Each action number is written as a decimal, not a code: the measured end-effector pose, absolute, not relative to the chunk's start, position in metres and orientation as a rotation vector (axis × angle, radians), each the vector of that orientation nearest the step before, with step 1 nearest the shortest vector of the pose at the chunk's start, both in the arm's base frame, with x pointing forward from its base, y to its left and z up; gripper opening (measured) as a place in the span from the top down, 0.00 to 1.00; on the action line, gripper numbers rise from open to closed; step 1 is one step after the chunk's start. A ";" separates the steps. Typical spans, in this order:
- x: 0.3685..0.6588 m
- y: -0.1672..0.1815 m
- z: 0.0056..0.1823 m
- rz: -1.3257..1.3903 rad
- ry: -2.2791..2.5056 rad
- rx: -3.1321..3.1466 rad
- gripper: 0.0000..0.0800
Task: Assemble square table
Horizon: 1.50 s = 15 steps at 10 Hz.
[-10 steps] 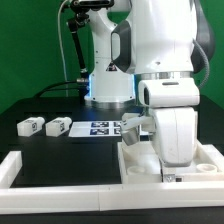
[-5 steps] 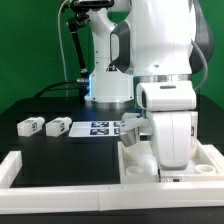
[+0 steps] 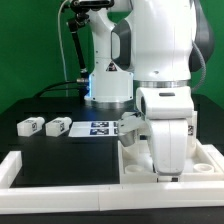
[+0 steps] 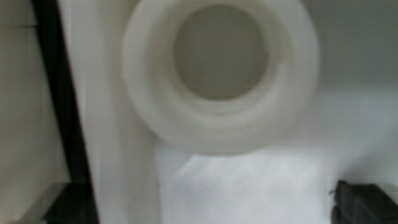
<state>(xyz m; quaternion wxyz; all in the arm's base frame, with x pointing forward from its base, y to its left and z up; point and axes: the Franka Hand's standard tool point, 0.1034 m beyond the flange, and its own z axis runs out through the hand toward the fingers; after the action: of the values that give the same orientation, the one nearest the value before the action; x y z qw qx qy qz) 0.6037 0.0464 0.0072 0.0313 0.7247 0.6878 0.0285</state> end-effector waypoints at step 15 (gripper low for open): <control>0.598 0.007 0.098 0.031 1.742 2.518 0.19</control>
Offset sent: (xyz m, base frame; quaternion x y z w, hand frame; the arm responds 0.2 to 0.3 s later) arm 0.0000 0.0000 0.0000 0.0000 0.0000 0.0000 1.0000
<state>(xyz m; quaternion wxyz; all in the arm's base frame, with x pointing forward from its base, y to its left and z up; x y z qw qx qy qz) 0.5980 0.0071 0.0976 0.0399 0.8216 0.5686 0.0101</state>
